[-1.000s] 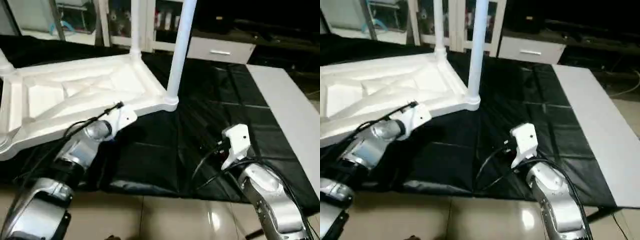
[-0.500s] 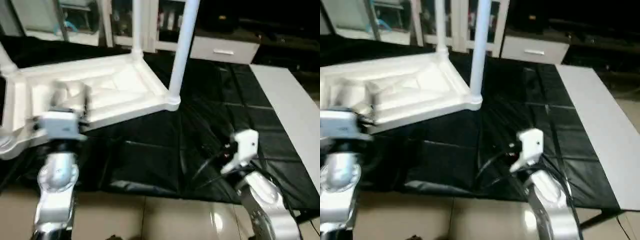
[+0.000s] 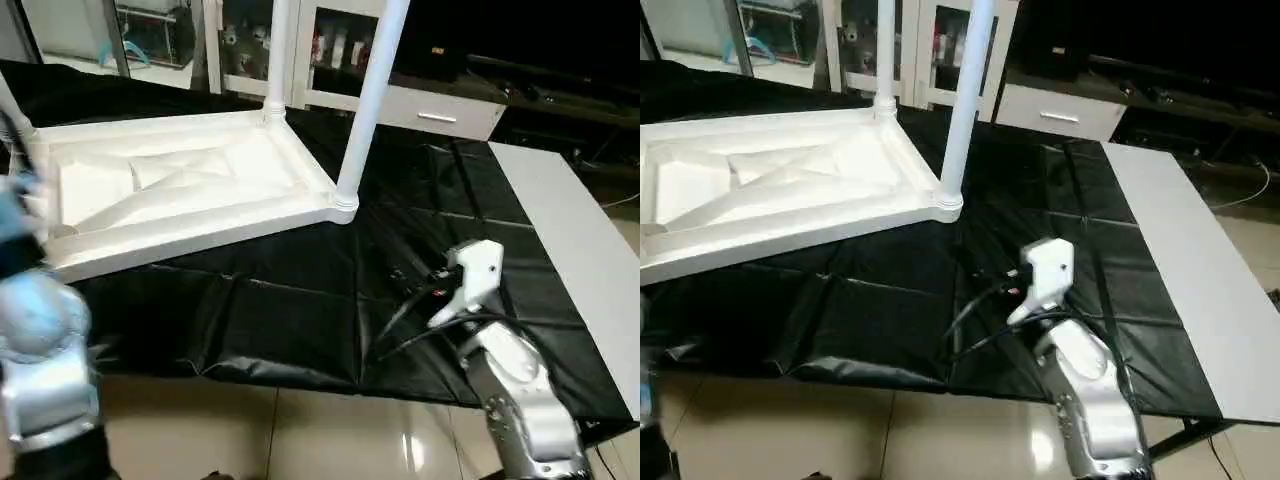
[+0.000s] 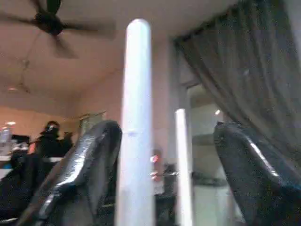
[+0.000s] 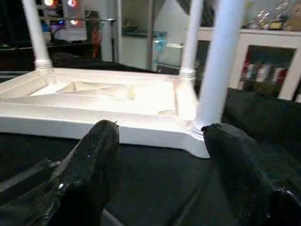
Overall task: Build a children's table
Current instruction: Rotate table base
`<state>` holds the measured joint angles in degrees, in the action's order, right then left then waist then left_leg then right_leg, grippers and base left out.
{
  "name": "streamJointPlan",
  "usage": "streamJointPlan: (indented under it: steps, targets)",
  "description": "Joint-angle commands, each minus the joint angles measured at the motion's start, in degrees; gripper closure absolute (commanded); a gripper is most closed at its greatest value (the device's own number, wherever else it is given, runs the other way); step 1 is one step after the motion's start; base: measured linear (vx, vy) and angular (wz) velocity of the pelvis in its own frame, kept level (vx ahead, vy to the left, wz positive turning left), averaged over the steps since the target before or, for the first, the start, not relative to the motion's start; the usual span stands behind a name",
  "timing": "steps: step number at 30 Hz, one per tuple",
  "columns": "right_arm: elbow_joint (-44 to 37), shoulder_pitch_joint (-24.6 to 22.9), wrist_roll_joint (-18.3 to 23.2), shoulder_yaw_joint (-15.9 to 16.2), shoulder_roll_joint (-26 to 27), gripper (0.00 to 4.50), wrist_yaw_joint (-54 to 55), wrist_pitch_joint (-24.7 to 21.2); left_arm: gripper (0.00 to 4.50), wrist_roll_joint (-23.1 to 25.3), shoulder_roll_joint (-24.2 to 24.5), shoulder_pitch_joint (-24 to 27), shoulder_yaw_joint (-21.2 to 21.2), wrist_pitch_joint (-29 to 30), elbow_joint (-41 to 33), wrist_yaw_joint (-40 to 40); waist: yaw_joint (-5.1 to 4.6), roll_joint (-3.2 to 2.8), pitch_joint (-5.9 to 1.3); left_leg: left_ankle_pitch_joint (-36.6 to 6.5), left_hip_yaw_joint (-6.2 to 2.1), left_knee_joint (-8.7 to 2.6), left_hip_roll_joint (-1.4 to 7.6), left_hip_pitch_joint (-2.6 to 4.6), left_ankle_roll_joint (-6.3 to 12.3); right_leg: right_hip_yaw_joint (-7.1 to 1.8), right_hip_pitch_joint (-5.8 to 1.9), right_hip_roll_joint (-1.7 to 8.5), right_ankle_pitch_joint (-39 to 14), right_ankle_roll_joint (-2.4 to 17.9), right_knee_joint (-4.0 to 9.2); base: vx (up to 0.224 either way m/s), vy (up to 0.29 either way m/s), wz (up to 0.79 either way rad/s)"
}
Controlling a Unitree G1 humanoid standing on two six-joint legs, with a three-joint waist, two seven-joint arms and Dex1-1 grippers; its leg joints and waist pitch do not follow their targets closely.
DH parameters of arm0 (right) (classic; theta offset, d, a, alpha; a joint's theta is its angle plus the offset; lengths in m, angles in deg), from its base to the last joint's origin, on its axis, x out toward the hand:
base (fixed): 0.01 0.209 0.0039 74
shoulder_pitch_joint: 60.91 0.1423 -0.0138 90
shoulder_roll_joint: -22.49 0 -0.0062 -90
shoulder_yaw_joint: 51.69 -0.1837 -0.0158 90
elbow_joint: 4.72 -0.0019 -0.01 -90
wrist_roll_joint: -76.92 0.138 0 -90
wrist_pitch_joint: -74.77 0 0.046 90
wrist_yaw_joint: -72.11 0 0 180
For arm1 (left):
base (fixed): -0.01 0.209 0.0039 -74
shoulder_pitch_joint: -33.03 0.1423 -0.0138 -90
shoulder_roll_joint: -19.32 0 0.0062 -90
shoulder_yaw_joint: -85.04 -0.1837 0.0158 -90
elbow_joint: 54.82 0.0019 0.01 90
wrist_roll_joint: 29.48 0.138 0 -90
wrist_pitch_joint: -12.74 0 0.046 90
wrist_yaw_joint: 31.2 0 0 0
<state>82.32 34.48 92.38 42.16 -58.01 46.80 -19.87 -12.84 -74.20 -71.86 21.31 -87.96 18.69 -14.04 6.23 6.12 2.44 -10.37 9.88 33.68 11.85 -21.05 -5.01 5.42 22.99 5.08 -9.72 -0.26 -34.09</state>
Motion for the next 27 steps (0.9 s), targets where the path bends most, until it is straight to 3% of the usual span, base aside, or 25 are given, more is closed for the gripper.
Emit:
streamJointPlan:
  steps: [1, 4, 5, 8, 9, 10, 11, 12, 14, 15, 16, 17, 18, 20, 21, 22, 25, 27]
  targets:
    - [1.4, 0.9, 0.4, -0.3, 0.0, 1.27, -0.3, 0.8, 0.47, -0.1, 0.7, -1.6, 0.8, 1.8, 1.4, 0.9, 0.12, -1.50, -2.74, -20.1, -1.11, -5.04, 1.73, 0.65, -1.24, -2.95, -1.57, 2.79, -14.6, 3.9, 3.90, 0.000, 0.000, 0.00]
    - [2.3, 1.5, 0.2, 0.0, 0.5, 1.27, -0.3, 1.4, 0.15, -1.2, 2.3, -2.8, 1.3, 4.0, 4.3, 0.7, 0.53, -2.06, -2.92, -18.7, -1.12, -5.03, 1.57, 0.71, -1.51, -2.94, -1.73, 2.72, -11.1, 4.9, 3.43, 0.000, 0.000, 0.00]
    - [2.7, 1.9, 0.1, 0.1, 0.8, 1.27, -0.3, 1.7, 0.10, -1.7, 3.0, -3.6, 1.2, 5.5, 6.4, 0.3, 0.65, -2.57, -2.95, -18.4, -1.13, -5.03, 1.60, 0.82, -1.72, -2.97, -1.72, 2.72, -9.8, 5.3, 3.27, 0.000, 0.000, 0.00]
    - [3.2, 2.2, 0.0, 0.0, 1.3, 1.27, -0.3, 2.0, 0.05, -2.4, 3.3, -4.9, 1.6, 7.3, 8.7, -0.1, 0.67, -2.40, -2.92, -18.4, -1.04, -5.05, 1.56, 0.80, -1.82, -2.96, -1.85, 2.71, -8.9, 5.9, 3.24, 0.000, 0.000, 0.00]
    - [3.4, 2.3, -0.1, 0.1, 1.5, 1.27, -0.2, 2.2, 0.05, -2.9, 3.4, -5.8, 2.2, 9.3, 10.3, 0.1, 0.63, -3.31, -2.97, -19.6, -1.10, -5.08, 1.54, 0.88, -2.38, -2.97, -1.89, 2.79, -9.1, 6.4, 3.22, 0.000, 0.000, 0.00]
    - [3.4, 2.3, -0.1, 0.1, 1.6, 1.27, -0.2, 2.3, 0.05, -3.0, 3.4, -6.0, 2.4, 9.8, 10.8, 0.1, 0.57, -3.01, -2.95, -19.9, -1.02, -5.03, 1.44, 0.90, -2.24, -2.95, -1.89, 2.75, -9.4, 6.5, 3.40, 0.000, 0.000, 0.00]
    - [3.5, 2.2, -0.1, 0.2, 1.9, 1.27, 0.0, 2.4, 0.05, -3.8, 3.6, -7.1, 3.5, 12.1, 13.5, 0.7, 0.71, -4.10, -2.91, -20.5, -1.19, -5.10, 1.43, 0.98, -2.45, -2.98, -1.88, 2.86, -10.1, 6.8, 3.36, 0.000, 0.000, 0.00]
    - [3.5, 2.2, -0.1, 0.2, 1.9, 1.27, 0.0, 2.4, 0.05, -3.8, 3.6, -7.1, 3.5, 12.1, 13.5, 0.7, 0.55, -3.48, -2.75, -21.5, -1.12, -5.09, 1.38, 0.95, -2.33, -2.90, -1.85, 2.82, -11.4, 6.6, 3.67, 0.000, 0.000, 0.00]
    - [3.3, 1.7, -0.2, 0.7, 2.1, 1.27, 0.0, 2.1, 0.05, -5.1, 3.8, -7.8, 4.9, 14.3, 16.3, 1.4, 0.57, -4.05, -2.79, -22.0, -1.25, -5.14, 1.39, 0.92, -2.42, -2.91, -1.92, 2.88, -12.3, 6.6, 3.66, 0.000, 0.000, 0.00]
    - [2.9, 0.9, -0.1, 1.3, 2.0, 1.27, -0.5, 1.5, 0.05, -6.3, 3.8, -8.1, 6.1, 16.6, 18.6, 2.4, 0.54, -3.96, -2.75, -22.1, -1.20, -5.07, 1.35, 0.90, -2.30, -2.93, -1.90, 2.87, -12.5, 6.8, 3.75, 0.000, 0.000, 0.00]
    - [2.9, 0.5, -0.3, 1.8, 1.8, 1.27, -0.8, 1.0, 0.05, -7.7, 3.6, -8.4, 6.9, 17.8, 20.3, 2.5, 0.65, -4.43, -2.71, -22.4, -1.33, -5.17, 1.40, 0.93, -2.28, -2.92, -1.90, 2.97, -13.1, 6.9, 3.78, 0.000, 0.000, 0.00]
    - [3.1, 0.1, -0.7, 2.3, 1.6, 1.27, -1.1, 1.0, 0.05, -8.6, 3.7, -8.5, 7.3, 18.1, 22.2, 2.3, 0.61, -4.22, -2.79, -22.1, -1.25, -5.04, 1.31, 0.92, -2.16, -2.90, -1.93, 2.92, -12.9, 6.9, 3.89, 0.000, 0.000, 0.00]
    - [3.3, -0.2, -0.8, 2.6, 1.7, 1.27, -1.2, 0.8, 0.05, -10.0, 4.0, -8.6, 7.1, 18.0, 24.4, 0.5, 0.68, -4.47, -2.78, -22.1, -1.33, -5.13, 1.33, 0.87, -2.06, -2.90, -1.98, 2.96, -13.0, 7.0, 3.85, 0.000, 0.000, 0.00]
    - [3.5, -0.3, -0.9, 2.8, 1.7, 1.27, -1.2, 0.7, 0.05, -10.9, 4.3, -8.6, 6.9, 18.0, 26.0, -0.9, 0.71, -4.37, -2.82, -21.8, -1.27, -5.11, 1.38, 0.86, -1.88, -2.92, -1.93, 2.95, -12.6, 7.1, 3.89, 0.000, 0.000, 0.00]
    - [3.8, -0.4, -1.0, 3.1, 1.8, 1.27, -1.3, 0.6, 0.05, -14.9, 4.2, -8.8, 5.8, 18.4, 30.0, -7.6, 0.94, -4.44, -2.77, -21.7, -1.25, -5.12, 1.26, 0.99, -1.78, -2.93, -1.83, 3.14, -13.4, 7.3, 4.15, 0.000, 0.000, 0.00]
    - [3.8, -0.4, -1.0, 3.1, 1.8, 1.27, -1.3, 0.6, 0.05, -14.9, 4.2, -8.8, 5.8, 18.4, 30.0, -7.6, 0.96, -4.54, -2.70, -22.2, -1.18, -5.20, 1.28, 1.01, -1.91, -2.94, -1.68, 3.06, -14.1, 7.3, 4.11, 0.000, 0.000, 0.00]
    - [4.1, -0.4, -1.2, 3.2, 1.7, 1.27, -1.5, 0.4, 0.05, -15.6, 6.1, -6.3, 1.4, 24.4, 34.4, -17.9, 1.31, -4.66, -2.62, -23.5, -1.27, -5.38, 1.59, 1.24, -2.48, -3.04, -1.54, 3.13, -14.7, 7.3, 4.11, 0.000, 0.000, 0.00]
    - [4.2, -0.5, -1.3, 3.5, 1.4, 1.27, -1.7, 0.3, 0.05, -17.7, 6.6, -5.0, -0.1, 26.6, 34.8, -23.0, 1.98, -4.66, -2.34, -25.2, -1.09, -5.47, 1.57, 1.61, -2.42, -3.18, -1.16, 3.30, -18.5, 6.7, 4.47, 0.000, 0.000, 0.00]
